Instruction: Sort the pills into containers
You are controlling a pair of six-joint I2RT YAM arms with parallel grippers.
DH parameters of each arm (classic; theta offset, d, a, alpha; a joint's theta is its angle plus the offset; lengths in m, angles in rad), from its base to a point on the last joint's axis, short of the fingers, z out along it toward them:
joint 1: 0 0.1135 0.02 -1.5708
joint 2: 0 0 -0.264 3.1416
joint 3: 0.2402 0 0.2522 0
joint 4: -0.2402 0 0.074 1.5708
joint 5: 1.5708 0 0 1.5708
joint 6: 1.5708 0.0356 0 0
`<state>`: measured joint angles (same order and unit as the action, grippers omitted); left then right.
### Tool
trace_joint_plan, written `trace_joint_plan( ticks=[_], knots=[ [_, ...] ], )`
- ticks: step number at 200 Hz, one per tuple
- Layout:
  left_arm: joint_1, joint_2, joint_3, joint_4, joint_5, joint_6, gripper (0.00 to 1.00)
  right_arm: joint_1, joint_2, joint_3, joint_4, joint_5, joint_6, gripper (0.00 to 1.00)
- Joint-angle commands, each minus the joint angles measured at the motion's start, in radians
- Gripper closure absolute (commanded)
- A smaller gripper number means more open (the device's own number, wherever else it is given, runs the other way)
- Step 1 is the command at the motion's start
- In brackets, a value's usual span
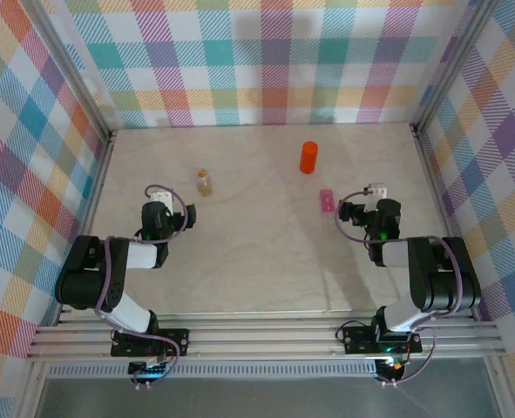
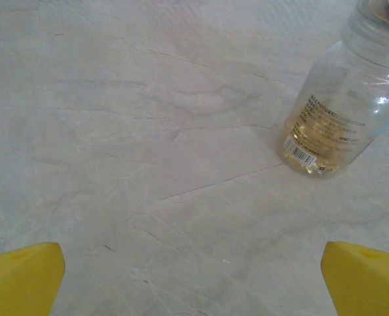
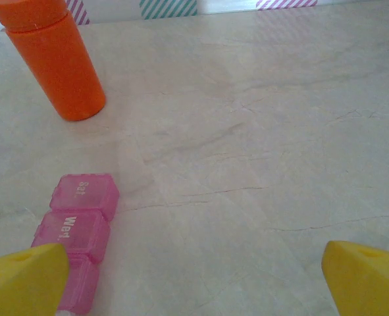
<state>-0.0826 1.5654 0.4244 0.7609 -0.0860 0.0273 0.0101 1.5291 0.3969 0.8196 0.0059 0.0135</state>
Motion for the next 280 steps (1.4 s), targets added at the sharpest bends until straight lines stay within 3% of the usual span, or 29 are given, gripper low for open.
trace_joint_plan(
  ticks=[1, 280],
  knots=[
    [0.013, -0.005, 0.019, -0.002, 0.019, 0.016, 0.00, 0.002, 0.007, 0.017, 0.006, -0.021, -0.014, 0.01],
    [0.025, -0.005, 0.018, 0.000, 0.046, 0.009, 0.00, 0.002, 0.006, 0.017, 0.007, -0.004, -0.005, 0.01]
  ],
)
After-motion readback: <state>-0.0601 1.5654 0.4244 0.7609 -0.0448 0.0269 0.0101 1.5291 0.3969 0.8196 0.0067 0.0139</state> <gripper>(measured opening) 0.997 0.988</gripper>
